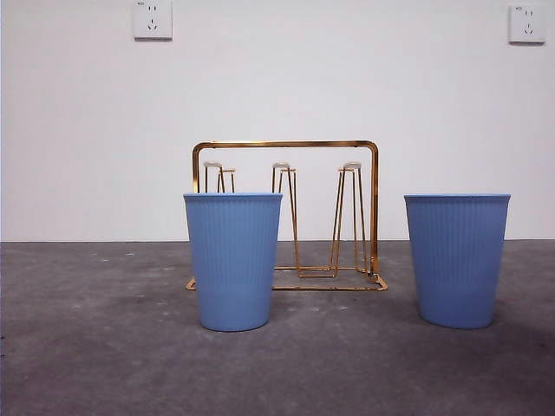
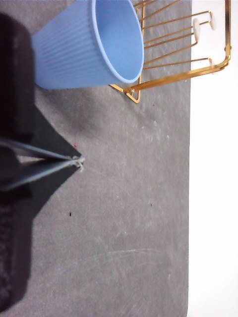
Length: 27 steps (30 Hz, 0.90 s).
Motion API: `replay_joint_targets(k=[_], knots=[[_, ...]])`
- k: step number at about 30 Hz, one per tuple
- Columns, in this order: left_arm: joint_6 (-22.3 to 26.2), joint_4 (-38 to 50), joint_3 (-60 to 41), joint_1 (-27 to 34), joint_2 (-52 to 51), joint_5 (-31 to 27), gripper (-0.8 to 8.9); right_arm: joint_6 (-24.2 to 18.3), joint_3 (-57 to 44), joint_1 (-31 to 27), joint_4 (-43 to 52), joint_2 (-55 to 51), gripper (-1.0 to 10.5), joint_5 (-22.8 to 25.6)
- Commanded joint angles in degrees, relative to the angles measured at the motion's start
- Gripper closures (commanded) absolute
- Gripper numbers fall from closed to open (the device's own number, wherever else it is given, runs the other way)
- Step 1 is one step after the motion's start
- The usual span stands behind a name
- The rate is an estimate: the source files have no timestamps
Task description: Pick up cup 1,put cup 1 in the cup rack,pick up cup 2,put cup 2 in the cup rack
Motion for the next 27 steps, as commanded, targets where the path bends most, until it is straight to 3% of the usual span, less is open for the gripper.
replay_joint_targets(k=[1, 4, 10, 13, 21, 27], knots=[[-0.55, 0.37, -0.55, 0.11, 0.02, -0.13, 8.17, 0.9, -0.52, 0.0, 0.76, -0.07, 9.5, 0.02], [-0.76, 0.37, -0.52, 0.11, 0.02, 0.26, 8.17, 4.37, -0.52, 0.0, 1.64, -0.07, 9.5, 0.04], [-4.28, 0.0, 0.81, 0.11, 0.39, 6.93, 8.2, 15.15, 1.33, 0.0, 4.09, 0.0, 9.6, 0.09], [-6.01, -0.48, 2.91, 0.11, 1.2, 9.49, 8.2, 17.09, 4.52, 0.0, 3.96, 0.66, 9.6, 0.07], [-6.56, -5.27, 14.56, 0.11, 7.02, 14.05, 8.19, 17.31, 19.43, 0.0, -2.45, 9.35, 9.6, -1.88], [-4.66, -11.78, 27.28, 0.11, 15.1, 19.63, 8.2, 11.45, 34.62, 0.0, -13.27, 21.18, 9.6, -8.66]])
